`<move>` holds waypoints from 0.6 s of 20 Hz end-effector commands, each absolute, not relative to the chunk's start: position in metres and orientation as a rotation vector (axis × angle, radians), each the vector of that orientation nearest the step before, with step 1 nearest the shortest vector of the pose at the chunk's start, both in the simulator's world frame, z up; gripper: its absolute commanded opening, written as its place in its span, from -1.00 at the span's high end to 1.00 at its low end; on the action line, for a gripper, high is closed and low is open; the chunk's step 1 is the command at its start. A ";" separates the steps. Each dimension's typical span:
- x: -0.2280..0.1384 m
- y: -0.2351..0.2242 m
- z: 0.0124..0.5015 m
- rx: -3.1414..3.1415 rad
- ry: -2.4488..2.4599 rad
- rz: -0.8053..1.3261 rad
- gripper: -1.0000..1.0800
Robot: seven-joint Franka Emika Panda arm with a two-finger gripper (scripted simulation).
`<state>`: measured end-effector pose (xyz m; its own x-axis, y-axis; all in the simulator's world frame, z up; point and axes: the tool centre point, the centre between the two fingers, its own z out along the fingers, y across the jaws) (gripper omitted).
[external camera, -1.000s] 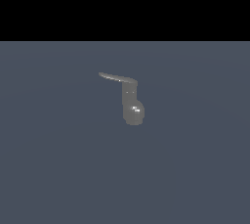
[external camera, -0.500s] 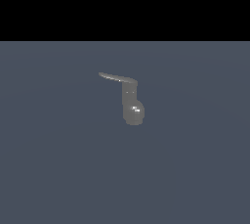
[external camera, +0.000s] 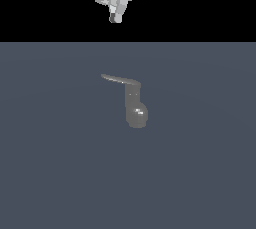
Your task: Turn on the faucet by rotating a designated handle.
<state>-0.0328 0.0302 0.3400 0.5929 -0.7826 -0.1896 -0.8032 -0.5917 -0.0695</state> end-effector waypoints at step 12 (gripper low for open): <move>0.036 0.053 0.244 -2.428 1.880 0.162 1.00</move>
